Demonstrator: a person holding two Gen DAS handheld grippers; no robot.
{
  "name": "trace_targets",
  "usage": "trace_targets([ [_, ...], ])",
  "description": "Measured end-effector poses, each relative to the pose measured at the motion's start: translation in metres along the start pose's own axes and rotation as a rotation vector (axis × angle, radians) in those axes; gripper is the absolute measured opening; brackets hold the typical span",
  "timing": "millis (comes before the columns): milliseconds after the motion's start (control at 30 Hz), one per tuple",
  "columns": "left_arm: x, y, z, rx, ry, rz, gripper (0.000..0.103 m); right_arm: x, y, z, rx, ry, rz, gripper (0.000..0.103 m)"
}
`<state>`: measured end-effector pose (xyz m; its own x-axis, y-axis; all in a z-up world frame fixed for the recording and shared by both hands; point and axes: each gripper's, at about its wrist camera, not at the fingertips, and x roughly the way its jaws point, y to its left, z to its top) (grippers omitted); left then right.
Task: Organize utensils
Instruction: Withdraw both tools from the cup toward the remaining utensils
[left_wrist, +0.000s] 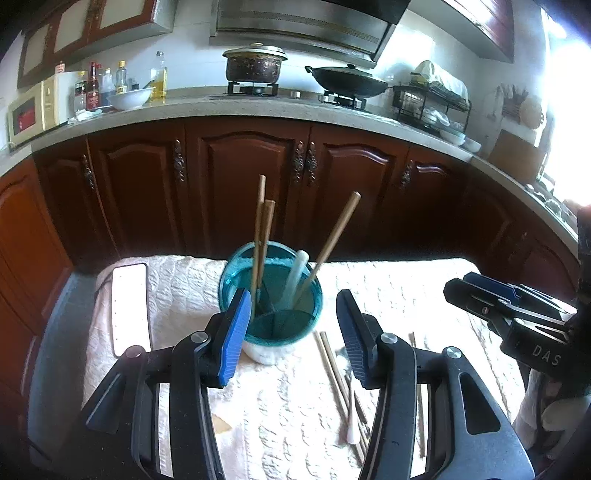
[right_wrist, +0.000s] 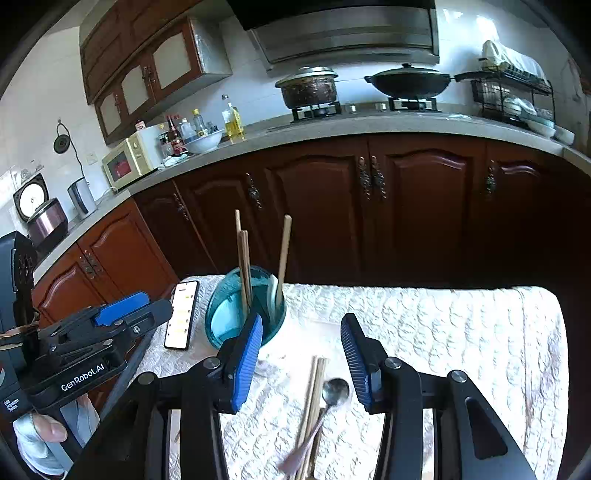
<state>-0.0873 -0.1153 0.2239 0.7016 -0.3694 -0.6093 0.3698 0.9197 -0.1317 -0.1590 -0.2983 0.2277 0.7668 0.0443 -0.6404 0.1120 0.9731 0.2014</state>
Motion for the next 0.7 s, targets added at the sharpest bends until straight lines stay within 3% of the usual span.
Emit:
trace_targets([
  [433, 0.006, -0.031, -0.018, 0.035, 0.032, -0.04, 0.055, -0.028, -0.028, -0.029, 0.019, 0.022, -0.071, 0.044],
  [700, 0.022, -0.026, -0.026, 0.0, 0.097, -0.099, 0.056, -0.026, -0.059, -0.047, 0.048, 0.074, -0.114, 0.046],
])
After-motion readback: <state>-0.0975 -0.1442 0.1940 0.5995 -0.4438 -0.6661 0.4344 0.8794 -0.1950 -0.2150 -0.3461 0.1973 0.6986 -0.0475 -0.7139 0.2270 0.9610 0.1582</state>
